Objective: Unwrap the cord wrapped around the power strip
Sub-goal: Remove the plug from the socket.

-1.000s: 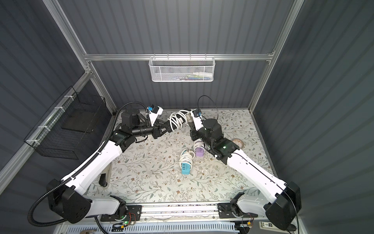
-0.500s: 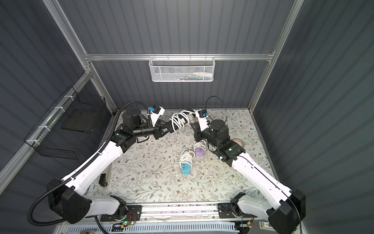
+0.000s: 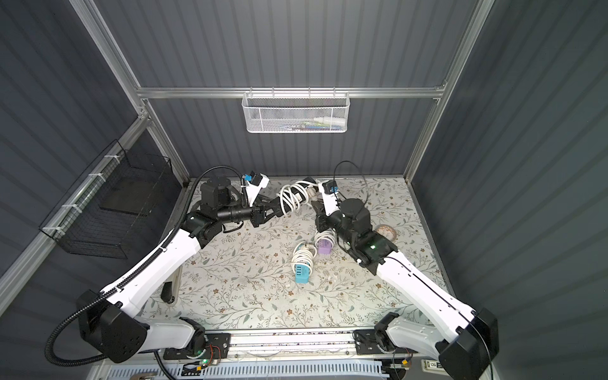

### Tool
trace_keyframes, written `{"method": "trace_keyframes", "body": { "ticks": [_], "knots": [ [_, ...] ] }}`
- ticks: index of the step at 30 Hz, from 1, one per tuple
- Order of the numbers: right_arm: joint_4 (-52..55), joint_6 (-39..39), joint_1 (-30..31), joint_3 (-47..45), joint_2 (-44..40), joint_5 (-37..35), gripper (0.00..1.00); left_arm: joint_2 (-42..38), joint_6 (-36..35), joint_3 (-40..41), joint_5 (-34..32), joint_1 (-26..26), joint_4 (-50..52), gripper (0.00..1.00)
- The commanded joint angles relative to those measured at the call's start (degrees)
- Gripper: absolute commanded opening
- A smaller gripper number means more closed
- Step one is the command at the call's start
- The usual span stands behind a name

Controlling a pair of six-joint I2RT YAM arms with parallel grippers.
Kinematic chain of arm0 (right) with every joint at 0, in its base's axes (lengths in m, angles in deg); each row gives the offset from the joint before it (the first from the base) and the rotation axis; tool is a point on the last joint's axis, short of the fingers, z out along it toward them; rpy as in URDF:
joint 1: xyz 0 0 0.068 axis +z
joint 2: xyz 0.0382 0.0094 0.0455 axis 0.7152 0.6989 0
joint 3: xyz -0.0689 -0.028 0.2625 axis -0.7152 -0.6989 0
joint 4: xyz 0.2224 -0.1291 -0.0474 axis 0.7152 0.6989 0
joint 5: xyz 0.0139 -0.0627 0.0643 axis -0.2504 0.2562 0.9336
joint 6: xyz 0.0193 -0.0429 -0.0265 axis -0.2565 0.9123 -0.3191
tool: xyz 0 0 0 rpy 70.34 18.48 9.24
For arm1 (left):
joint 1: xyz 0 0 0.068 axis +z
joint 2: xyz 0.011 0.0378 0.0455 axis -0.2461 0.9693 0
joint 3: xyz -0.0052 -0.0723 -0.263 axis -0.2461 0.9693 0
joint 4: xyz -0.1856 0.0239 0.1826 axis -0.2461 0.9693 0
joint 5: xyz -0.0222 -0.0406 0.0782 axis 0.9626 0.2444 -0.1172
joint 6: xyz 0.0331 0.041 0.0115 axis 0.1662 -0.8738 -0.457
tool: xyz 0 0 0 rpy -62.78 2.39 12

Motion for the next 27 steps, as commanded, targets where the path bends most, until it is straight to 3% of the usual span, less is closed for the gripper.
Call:
{"method": "trace_keyframes", "body": {
  "ticks": [1,7,13,17,22,27],
  "knots": [
    [-0.88,-3.4,-3.35,0.08,-2.71,8.85,0.0,-0.04,0.33,0.02,-2.86,1.07,-3.2,0.0],
    [-2.23,-4.53,-2.52,-0.54,-1.55,10.45,0.0,-0.3,0.45,0.11,-2.81,1.07,-3.44,0.0],
    [-2.34,3.14,11.42,2.32,3.59,-5.35,0.0,0.31,1.51,0.09,-3.27,1.07,-4.24,0.0],
    [-3.04,4.49,14.47,3.55,6.37,-9.02,0.0,0.16,1.43,0.23,-4.13,1.08,-4.08,0.0],
    [-2.6,3.63,12.54,1.97,3.55,-8.45,0.0,0.05,0.82,0.27,-4.94,1.07,-3.38,0.0],
    [-1.88,-2.66,1.42,-1.38,-2.98,4.07,0.0,0.18,0.64,0.12,-5.29,1.1,-3.15,0.0]
  ]
}}
